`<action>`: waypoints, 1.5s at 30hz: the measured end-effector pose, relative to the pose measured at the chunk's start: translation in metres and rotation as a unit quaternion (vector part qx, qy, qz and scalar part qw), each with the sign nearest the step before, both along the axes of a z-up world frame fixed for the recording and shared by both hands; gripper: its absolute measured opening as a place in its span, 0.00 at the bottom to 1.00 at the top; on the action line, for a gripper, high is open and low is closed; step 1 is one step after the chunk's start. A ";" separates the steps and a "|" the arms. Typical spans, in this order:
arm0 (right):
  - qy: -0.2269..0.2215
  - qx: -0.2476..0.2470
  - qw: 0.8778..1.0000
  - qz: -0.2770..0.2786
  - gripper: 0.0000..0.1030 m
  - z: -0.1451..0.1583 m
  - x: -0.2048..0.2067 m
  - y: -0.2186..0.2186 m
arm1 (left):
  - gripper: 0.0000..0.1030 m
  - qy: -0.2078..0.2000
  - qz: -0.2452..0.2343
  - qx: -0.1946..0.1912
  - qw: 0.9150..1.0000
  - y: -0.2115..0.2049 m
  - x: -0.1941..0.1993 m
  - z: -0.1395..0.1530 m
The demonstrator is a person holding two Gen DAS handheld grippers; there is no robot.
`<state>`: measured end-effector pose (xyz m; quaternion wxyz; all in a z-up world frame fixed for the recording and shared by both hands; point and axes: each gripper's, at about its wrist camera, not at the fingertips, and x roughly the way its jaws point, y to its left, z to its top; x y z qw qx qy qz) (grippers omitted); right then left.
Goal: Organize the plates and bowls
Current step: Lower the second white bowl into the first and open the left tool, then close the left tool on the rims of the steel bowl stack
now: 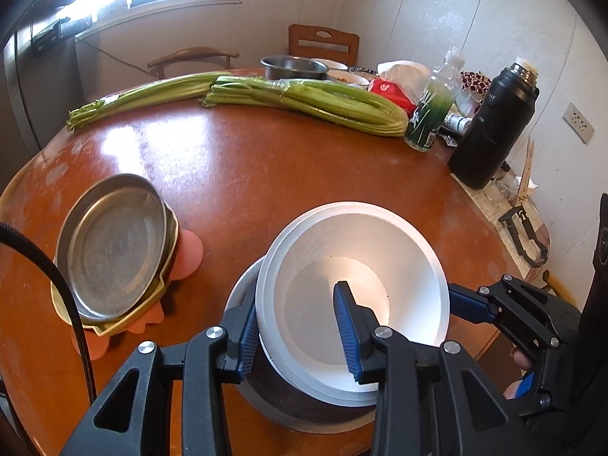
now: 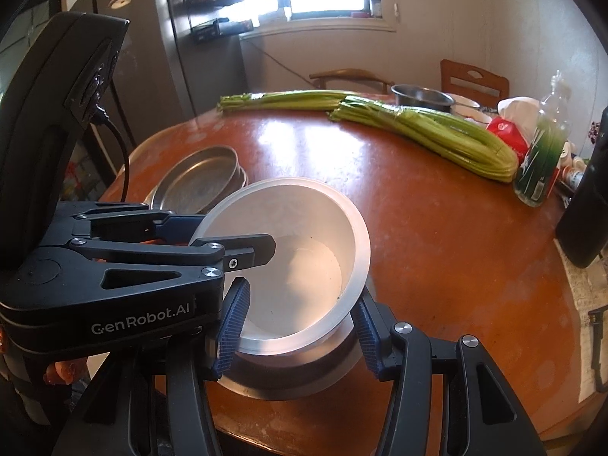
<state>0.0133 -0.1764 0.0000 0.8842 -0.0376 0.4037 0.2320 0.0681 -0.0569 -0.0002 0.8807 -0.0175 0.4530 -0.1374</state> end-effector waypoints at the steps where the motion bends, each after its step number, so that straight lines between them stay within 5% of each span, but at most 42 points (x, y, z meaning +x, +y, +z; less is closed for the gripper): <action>1: 0.002 -0.001 1.000 0.001 0.54 -0.001 0.000 0.000 | 0.36 0.002 0.000 -0.001 1.000 0.000 0.000 -0.001; 22: 0.001 -0.034 0.999 -0.011 0.54 -0.010 0.003 -0.002 | 0.36 0.016 0.017 0.020 1.000 0.005 0.007 -0.018; 45: 0.040 -0.006 0.998 -0.044 0.54 -0.025 0.018 -0.028 | 0.42 0.033 0.045 -0.032 0.998 0.039 0.001 -0.023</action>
